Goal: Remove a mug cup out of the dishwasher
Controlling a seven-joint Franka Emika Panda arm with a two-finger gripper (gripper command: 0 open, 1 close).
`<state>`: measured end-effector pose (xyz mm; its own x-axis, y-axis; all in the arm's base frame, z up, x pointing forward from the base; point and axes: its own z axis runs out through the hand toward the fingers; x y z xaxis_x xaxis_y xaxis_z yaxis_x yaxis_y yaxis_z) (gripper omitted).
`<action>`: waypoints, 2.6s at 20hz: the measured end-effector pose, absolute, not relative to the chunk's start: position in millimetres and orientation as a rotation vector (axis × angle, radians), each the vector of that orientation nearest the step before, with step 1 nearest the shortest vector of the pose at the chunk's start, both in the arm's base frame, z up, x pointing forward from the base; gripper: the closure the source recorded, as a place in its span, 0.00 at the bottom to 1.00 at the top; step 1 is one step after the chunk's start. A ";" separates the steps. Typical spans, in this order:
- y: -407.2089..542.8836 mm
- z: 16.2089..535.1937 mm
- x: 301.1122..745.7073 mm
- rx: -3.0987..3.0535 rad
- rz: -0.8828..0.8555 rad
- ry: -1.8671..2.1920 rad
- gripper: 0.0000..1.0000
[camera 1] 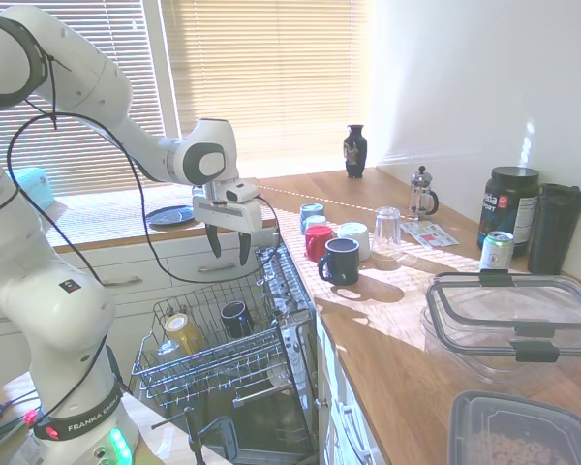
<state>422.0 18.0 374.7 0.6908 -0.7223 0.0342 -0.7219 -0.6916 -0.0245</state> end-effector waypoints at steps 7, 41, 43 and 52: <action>25.5 370.4 421.1 -2.900 -0.112 1.172 0.00; 277.8 113.2 388.4 -3.305 0.160 -0.145 0.00; 284.6 103.4 388.2 -3.310 0.166 -0.168 0.00; 289.5 70.0 402.4 -3.294 0.140 -0.207 0.00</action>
<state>402.4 289.5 70.0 0.9887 0.1172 -0.0939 0.1309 -0.9791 0.1554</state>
